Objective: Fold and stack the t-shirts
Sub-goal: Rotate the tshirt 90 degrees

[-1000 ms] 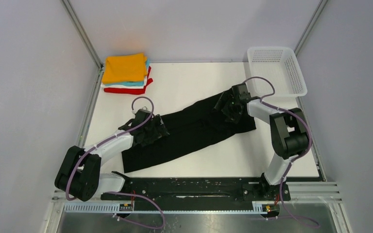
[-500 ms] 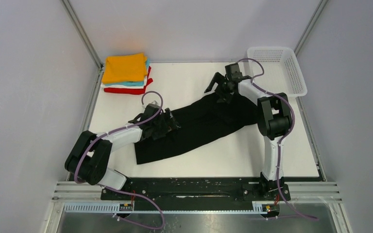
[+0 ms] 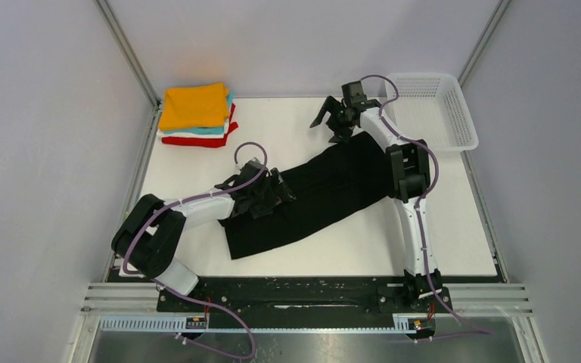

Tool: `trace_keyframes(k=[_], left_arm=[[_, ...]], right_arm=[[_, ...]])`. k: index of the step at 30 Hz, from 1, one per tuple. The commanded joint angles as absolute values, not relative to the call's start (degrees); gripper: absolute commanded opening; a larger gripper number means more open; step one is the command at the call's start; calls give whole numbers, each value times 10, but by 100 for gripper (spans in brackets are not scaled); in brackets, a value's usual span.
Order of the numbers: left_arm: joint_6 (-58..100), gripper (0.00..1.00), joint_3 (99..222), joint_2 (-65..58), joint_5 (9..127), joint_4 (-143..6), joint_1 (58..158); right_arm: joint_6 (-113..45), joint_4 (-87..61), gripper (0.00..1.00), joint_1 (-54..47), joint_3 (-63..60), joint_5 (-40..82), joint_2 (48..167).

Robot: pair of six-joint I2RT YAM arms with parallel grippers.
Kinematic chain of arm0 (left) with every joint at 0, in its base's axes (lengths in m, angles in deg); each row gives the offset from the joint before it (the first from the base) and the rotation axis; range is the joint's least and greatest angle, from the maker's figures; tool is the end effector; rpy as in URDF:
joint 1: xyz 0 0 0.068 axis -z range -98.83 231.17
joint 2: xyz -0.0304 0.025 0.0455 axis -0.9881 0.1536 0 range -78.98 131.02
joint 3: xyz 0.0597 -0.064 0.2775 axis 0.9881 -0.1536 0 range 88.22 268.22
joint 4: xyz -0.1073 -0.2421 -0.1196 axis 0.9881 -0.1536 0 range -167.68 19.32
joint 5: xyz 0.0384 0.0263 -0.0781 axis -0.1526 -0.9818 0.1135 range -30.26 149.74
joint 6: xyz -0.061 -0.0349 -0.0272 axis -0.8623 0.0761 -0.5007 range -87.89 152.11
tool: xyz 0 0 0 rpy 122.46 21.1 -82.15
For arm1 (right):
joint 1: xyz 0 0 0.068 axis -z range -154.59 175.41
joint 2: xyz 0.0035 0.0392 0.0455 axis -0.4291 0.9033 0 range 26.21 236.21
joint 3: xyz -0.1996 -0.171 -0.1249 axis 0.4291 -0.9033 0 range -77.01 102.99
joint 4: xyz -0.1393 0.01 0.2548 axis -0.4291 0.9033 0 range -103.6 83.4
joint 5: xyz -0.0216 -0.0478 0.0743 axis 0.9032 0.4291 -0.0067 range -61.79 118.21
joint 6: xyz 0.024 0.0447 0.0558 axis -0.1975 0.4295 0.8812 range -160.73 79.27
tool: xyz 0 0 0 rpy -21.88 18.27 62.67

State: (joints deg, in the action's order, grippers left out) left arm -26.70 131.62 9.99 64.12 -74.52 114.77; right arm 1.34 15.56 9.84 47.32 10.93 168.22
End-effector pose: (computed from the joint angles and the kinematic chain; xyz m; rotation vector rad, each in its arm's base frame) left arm 0.2807 -0.1924 0.1369 -0.5314 2.5457 -0.7631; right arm 0.5884 0.1836 0.1627 0.4269 2.4694 0.8099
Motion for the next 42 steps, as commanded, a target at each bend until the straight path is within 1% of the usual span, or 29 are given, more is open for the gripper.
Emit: trace_keyframes(k=[1, 5, 10, 14, 17, 18, 22, 26, 29, 32, 38, 42], left_arm=[[-298, 99, 1330, 101, 633, -759, 1176], [-299, 99, 1330, 63, 608, -780, 1204], [-279, 99, 1307, -54, 526, -845, 1233], [-257, 99, 1264, -167, 478, -896, 1235], [-251, 99, 1233, -230, 445, -925, 1234], [-247, 99, 1225, -242, 443, -927, 1234], [-220, 99, 1209, -243, 453, -922, 1233], [-208, 99, 1204, -188, 453, -900, 1227], [-202, 99, 1206, -139, 463, -877, 1218], [-195, 99, 1212, -93, 476, -867, 1214], [-203, 99, 1184, -41, 547, -849, 1216], [-228, 99, 1153, -35, 601, -843, 1232]], right_arm=[[-5, 235, 99, 101, 595, 100, 1721], [-20, 249, 99, 101, 636, 106, 1712], [-67, 262, 99, 96, 578, 136, 1612], [-113, 262, 100, 79, 471, 179, 1493], [-124, 230, 100, 63, 348, 206, 1402], [-123, 213, 100, 58, 284, 211, 1371], [-121, 158, 99, 32, 132, 226, 1268], [-102, 147, 100, 12, 27, 225, 1216], [-75, 115, 100, 12, -53, 225, 1194], [-64, 103, 100, 13, -87, 251, 1196], [-57, 120, 99, 30, -50, 259, 1297], [-51, 145, 99, 49, 24, 238, 1387]])
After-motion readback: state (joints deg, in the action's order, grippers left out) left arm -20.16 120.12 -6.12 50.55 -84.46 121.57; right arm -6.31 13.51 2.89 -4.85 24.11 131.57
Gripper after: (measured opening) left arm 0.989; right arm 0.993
